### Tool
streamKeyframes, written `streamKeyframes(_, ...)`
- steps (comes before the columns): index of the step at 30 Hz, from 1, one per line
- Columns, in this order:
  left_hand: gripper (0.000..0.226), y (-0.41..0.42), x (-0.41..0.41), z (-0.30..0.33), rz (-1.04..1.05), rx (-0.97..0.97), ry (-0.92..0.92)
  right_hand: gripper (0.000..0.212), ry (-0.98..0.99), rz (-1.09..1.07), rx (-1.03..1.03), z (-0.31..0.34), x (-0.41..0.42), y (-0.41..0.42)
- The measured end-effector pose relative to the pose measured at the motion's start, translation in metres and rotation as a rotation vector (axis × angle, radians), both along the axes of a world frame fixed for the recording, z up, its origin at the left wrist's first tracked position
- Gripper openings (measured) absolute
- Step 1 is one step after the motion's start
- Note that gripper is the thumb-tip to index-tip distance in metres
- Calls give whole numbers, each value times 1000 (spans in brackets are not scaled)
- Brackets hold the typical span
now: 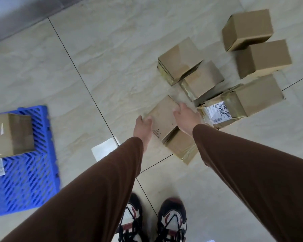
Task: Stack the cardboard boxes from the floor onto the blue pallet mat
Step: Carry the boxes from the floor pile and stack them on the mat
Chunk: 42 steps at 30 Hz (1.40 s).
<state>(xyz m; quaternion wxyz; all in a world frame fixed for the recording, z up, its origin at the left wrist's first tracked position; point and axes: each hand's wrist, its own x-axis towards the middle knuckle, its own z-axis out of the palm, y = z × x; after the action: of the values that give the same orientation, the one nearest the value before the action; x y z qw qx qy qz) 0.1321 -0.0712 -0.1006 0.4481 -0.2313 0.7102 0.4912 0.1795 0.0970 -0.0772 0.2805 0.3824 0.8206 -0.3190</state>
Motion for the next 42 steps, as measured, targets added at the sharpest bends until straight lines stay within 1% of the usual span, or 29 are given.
streamKeyframes(3, 69, -10, 0, 6, 137, 41, -63, 46, 39, 0, -14, 12, -8, -9)
streamKeyframes(5, 60, -26, -1, 20, 192, 55, -41, 44, 117, -31, -63, 29, -11, -22)
streamKeyframes(10, 42, -93, -8, 77, 340, 142, 23, 38, 278, -207, -256, 72, -31, -79)
streamKeyframes(14, 46, -165, -15, 118, 401, 196, 1, 35, 365, -235, -346, 101, -49, -144)
streamKeyframes(19, 52, -263, -26, 153, 441, 228, -10, 39, 400, -176, -439, 124, -69, -233)
streamKeyframes(25, 43, -396, -38, 179, 476, 215, 1, 43, 409, -200, -500, 138, -85, -372)
streamKeyframes(28, 42, -465, -38, 184, 497, 203, -2, 42, 405, -245, -507, 142, -86, -445)
streamKeyframes(32, 40, -542, -28, 186, 518, 186, -26, 33, 372, -416, -538, 138, -75, -526)
streamKeyframes(34, 40, -574, -24, 181, 561, 181, -35, 33, 369, -429, -548, 129, -70, -562)
streamKeyframes(36, 43, -597, -20, 170, 597, 174, -40, 46, 342, -440, -593, 120, -67, -590)
streamKeyframes(40, 41, -619, -16, 147, 707, 165, -34, 84, 247, -438, -655, 100, -67, -632)
streamKeyframes(41, 41, -621, -16, 141, 744, 170, -37, 90, 207, -435, -656, 95, -69, -639)
streamKeyframes(42, 41, -622, -17, 135, 778, 172, -39, 89, 169, -432, -654, 89, -70, -645)
